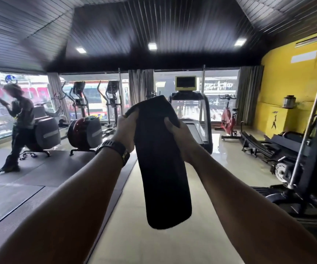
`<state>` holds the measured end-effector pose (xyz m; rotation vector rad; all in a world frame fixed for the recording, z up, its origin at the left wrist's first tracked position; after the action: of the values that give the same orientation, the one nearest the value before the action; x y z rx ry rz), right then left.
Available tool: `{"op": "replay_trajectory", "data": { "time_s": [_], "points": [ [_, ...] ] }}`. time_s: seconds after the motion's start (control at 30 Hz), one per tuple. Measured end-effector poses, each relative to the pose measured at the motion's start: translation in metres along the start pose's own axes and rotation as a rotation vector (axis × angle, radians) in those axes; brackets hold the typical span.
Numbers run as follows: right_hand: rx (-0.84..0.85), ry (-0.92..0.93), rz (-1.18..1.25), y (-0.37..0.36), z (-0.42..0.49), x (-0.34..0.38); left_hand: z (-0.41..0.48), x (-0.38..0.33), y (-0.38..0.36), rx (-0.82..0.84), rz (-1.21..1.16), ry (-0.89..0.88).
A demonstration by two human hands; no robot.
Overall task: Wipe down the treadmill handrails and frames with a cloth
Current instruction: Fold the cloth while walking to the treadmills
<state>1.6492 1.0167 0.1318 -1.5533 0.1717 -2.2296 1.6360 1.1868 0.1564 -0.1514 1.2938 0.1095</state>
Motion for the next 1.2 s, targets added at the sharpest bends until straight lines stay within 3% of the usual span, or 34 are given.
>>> {"op": "replay_trajectory", "data": {
  "time_s": [0.07,0.2,0.4,0.6,0.87,1.0,1.1,1.2],
  "points": [
    [-0.068,0.048,0.046,0.012,0.059,-0.01,0.049,0.018,-0.023,0.188,-0.02,0.1],
    [-0.212,0.127,0.064,0.058,0.17,-0.037,0.151,0.075,-0.05,0.355,0.084,0.209],
    [-0.22,0.059,-0.067,0.132,0.339,-0.11,0.331,0.138,-0.096,0.25,-0.037,0.136],
    [0.008,-0.052,-0.153,0.183,0.5,-0.146,0.518,0.162,-0.145,0.179,-0.074,0.002],
    [-0.189,0.097,-0.153,0.267,0.707,-0.21,0.736,0.237,-0.188,0.431,0.117,0.082],
    [-0.198,0.026,-0.129,0.299,0.822,-0.263,0.85,0.281,-0.196,0.234,0.058,-0.03],
    [-0.045,-0.154,-0.07,0.31,0.9,-0.304,0.946,0.3,-0.202,0.11,0.016,-0.079],
    [0.017,-0.195,-0.043,0.325,0.975,-0.329,1.043,0.306,-0.206,-0.001,0.088,-0.124]
  ]
}}
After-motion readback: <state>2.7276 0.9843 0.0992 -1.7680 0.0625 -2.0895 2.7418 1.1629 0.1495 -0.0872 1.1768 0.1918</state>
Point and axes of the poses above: each hand's wrist, its own z-axis towards the middle knuckle, its own y-axis out of the back of the hand, x = y × z, the point moved 7 cm from there along z, towards the middle knuckle, and after that the axes turned 12 degrees about z, right-handed, at the moved point
